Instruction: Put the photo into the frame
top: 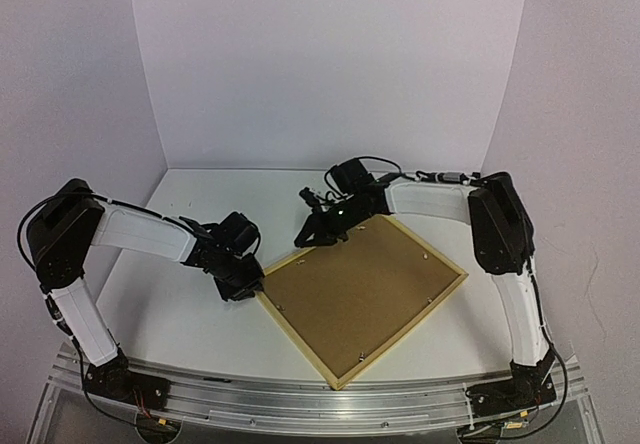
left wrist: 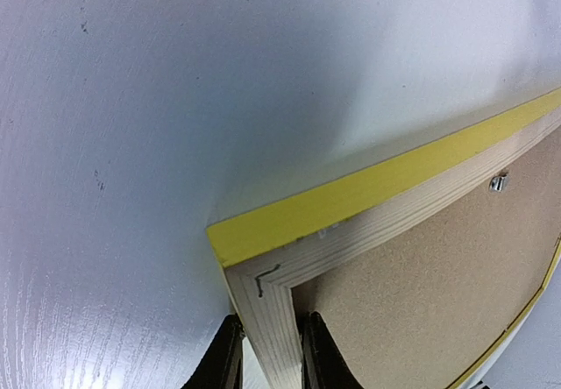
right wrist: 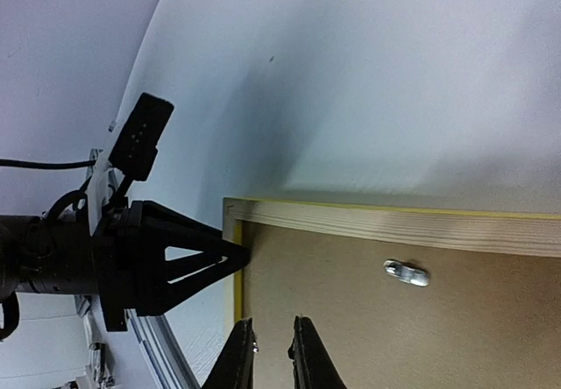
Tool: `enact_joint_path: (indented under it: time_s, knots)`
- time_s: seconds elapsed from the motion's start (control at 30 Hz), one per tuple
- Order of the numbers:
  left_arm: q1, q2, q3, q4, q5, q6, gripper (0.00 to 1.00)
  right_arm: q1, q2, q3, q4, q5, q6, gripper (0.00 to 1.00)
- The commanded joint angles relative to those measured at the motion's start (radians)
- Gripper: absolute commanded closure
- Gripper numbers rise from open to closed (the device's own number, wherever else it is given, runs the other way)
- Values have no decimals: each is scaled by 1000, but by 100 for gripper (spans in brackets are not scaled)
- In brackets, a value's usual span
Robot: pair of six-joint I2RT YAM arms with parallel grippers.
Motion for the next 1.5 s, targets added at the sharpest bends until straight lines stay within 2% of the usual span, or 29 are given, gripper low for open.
enact_joint_path:
  time_s: [0.0,0.23,0.63,0.77,1.47]
  knots:
    - [-8,58,-23,-61,32,48,94,57,83,63,52,-100,122,87]
    - [-9,45,-38,-59,36,42,94,129,139,32,50,-67,119,95]
    - [-9,45,-40,-53,39,49,95,187,146,-56,7,-98,49,100]
    - [-8,42,-46,-49,40,50,95,207,147,-67,-56,-45,-13,100]
    - [-9,28,-52,-44,29,46,96,260,151,-175,-167,-103,-94,100]
